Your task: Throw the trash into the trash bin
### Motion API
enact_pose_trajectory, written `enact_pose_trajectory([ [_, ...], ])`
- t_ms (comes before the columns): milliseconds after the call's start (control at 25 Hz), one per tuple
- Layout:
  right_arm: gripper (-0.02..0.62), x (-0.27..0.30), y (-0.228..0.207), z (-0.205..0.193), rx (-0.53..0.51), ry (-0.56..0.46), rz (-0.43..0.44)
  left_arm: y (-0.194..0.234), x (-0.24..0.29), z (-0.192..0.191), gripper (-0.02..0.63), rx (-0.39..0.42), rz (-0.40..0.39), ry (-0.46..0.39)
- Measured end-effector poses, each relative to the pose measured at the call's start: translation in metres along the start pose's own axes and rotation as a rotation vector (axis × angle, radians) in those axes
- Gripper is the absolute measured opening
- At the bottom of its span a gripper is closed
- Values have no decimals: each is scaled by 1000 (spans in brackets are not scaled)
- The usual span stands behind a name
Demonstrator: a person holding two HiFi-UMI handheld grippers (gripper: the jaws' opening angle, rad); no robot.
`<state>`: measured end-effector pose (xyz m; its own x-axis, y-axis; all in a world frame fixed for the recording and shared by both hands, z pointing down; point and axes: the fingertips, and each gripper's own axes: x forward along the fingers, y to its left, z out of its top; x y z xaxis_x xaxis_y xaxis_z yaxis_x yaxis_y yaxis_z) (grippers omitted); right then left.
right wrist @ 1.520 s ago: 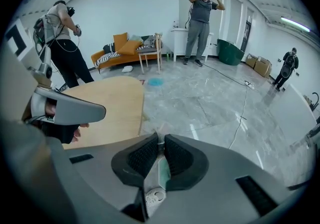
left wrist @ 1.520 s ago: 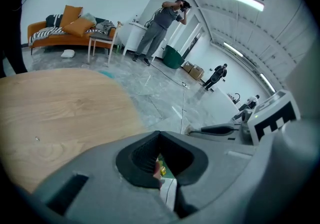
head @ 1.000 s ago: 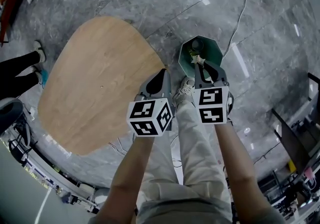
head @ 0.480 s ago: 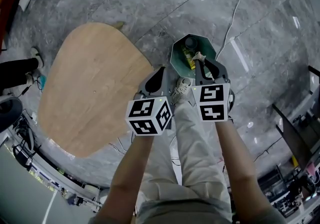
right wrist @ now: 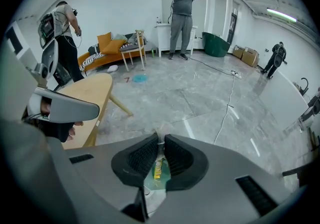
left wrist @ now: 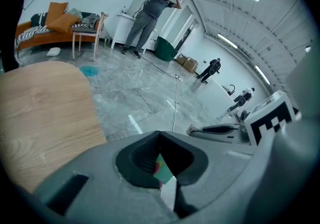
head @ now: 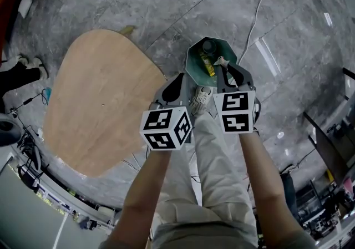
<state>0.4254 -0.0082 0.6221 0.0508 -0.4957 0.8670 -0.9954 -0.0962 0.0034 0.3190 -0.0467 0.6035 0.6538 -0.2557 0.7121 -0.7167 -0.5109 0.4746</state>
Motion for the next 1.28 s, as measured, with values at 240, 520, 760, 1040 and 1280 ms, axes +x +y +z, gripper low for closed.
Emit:
enact_pose_trajectory([
  [240,37,1,-3,-1,14,6,-3,0,1,0,0,2,1,3],
  [520,38,2,-7,1,25,-1,-8,-1,2,1,0,3,1,2],
  [760,138,3,-8,3,35,-6,-5,-2,3,2,0,5,0,6],
  [1040,164,3,-8,0,28,7,-7,-3,3,3,0,8,0,5],
  [1280,164,2,-6,-2,31,11,-4,-4,2,4,0,12,-3,3],
])
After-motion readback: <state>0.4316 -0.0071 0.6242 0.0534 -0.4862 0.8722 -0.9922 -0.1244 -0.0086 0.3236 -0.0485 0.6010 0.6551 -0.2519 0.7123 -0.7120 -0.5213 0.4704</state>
